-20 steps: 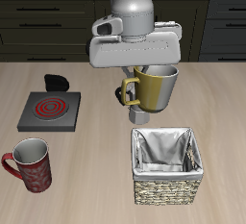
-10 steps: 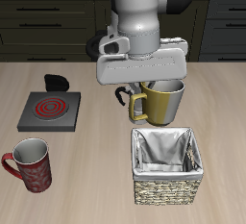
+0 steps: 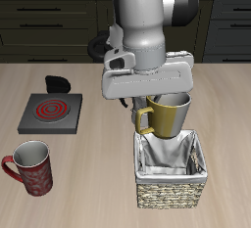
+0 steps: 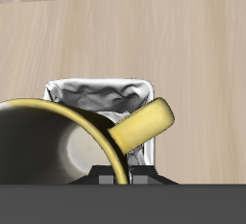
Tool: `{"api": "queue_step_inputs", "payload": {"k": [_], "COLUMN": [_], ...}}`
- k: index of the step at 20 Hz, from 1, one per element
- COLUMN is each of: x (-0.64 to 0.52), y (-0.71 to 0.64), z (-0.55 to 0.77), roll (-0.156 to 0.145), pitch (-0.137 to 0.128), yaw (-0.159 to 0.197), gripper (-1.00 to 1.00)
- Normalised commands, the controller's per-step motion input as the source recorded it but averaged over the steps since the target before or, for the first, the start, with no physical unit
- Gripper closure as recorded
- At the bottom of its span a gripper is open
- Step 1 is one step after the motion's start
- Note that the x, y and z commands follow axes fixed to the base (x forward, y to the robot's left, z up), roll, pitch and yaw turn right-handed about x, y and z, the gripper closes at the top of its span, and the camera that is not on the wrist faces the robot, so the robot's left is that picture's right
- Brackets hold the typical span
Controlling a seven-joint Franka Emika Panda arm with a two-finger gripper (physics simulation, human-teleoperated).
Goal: Place the white and yellow mug in the basket
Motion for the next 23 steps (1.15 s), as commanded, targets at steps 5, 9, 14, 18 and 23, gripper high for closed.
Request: {"api": "queue_step_inputs", "payload": {"k": [5,9,14,18,23], "x": [0.11,0.13,0.05,-0.05,-0.15], "y": [-0.01,-0.06,-0.07,-0.09,-0.03], "z": [-0.26,-0.34,-0.36,-0.39,-0.22], "roll": [-0.01,-0.039,-0.061,0.002,0.044], "pitch": [0.02,0.028,0.026,0.067,0.032], "yaw": [0.025,0.048,0.05,-0.024,0.04], "gripper": [1.0,1.0,-1.0,-1.0,-1.0]}}
